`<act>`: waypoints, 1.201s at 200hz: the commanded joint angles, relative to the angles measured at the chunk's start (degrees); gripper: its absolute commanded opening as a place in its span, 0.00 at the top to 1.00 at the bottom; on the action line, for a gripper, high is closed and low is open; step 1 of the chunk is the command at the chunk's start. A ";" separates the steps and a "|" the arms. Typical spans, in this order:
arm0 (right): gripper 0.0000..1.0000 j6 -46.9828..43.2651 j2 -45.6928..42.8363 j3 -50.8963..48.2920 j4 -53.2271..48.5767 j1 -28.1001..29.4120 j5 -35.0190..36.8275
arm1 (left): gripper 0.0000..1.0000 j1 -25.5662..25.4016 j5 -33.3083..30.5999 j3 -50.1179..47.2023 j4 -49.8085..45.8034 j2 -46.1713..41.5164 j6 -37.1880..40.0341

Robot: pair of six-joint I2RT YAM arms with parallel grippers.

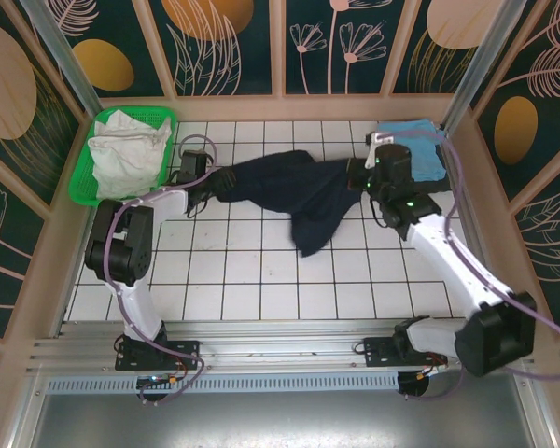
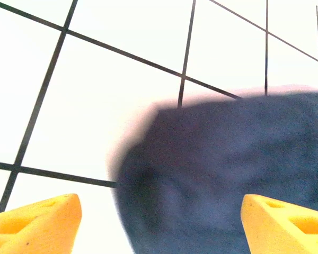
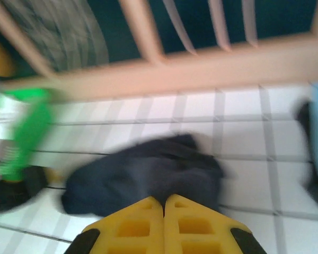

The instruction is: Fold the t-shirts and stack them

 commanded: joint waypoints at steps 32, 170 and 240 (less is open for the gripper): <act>0.89 2.09 16.61 -14.28 6.45 19.01 -15.35 | 0.20 -0.01 -1.34 -5.30 1.20 -4.58 -0.35; 0.26 13.33 -1.75 -29.59 4.67 2.49 -2.82 | 0.22 -9.75 1.55 8.26 -1.92 8.34 3.31; 0.29 13.51 10.32 -30.70 6.50 0.29 2.03 | 0.70 -10.62 3.29 13.54 -4.63 13.50 5.53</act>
